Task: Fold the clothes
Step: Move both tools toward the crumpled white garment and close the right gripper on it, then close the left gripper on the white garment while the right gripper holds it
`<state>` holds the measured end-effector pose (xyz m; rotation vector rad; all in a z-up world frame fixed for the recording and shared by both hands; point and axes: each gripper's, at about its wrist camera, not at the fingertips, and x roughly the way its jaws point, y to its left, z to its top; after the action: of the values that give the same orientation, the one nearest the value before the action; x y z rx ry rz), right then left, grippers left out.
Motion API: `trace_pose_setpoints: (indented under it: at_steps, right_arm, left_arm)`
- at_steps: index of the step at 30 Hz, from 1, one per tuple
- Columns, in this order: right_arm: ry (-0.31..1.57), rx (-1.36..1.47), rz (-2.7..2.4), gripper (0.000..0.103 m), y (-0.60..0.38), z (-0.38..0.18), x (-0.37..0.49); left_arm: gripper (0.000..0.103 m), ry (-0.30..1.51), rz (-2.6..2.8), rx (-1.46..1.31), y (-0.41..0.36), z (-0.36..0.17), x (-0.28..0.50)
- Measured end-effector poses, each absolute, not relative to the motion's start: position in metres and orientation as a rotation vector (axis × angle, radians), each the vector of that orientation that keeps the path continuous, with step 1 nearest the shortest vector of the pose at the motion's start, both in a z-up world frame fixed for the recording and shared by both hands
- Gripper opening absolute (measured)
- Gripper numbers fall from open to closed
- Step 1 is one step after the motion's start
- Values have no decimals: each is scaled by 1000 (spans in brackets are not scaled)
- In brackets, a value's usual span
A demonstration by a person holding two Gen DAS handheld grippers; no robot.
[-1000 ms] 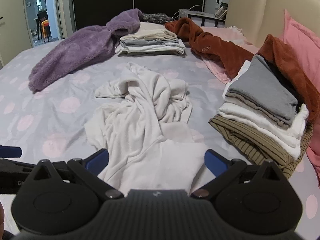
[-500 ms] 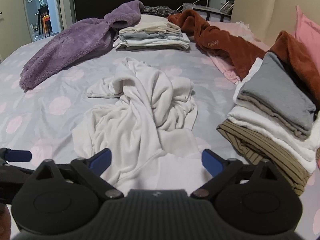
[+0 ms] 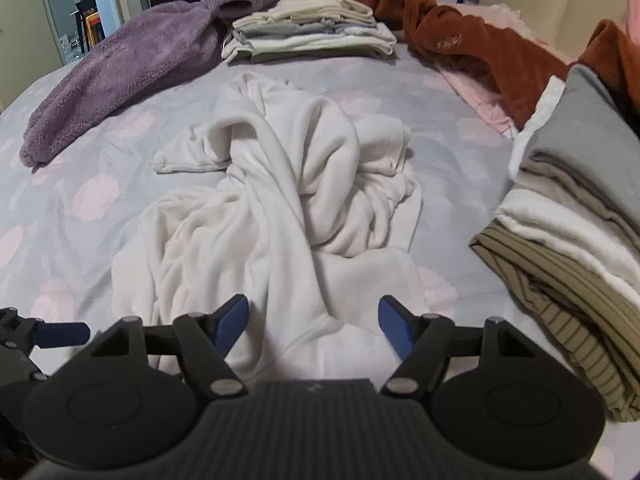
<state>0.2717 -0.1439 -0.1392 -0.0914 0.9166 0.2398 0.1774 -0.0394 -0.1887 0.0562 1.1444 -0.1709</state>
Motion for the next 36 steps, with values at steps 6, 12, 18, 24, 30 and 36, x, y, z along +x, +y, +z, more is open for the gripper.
trace_pose_setpoints:
  at_steps: [6, 12, 18, 24, 30, 36]
  right_arm:
    - [944, -73, 272, 60, -140, -153, 285]
    - [945, -69, 286, 50, -139, -157, 289]
    - [939, -43, 308, 27, -144, -158, 287]
    - [928, 6, 321, 17, -153, -152, 283]
    - [910, 22, 327, 16, -158, -138, 277]
    - [881, 32, 341, 16, -163, -110, 261]
  left_arm:
    - [103, 1133, -185, 44, -41, -196, 184]
    - [103, 1127, -182, 29, -42, -201, 186]
    - [103, 1115, -177, 20, -41, -201, 183]
    - [37, 1104, -194, -46, -35, -190, 180]
    - [18, 1096, -228, -121, -26, -178, 175]
    - [16, 1043, -225, -187, 4, -145, 155]
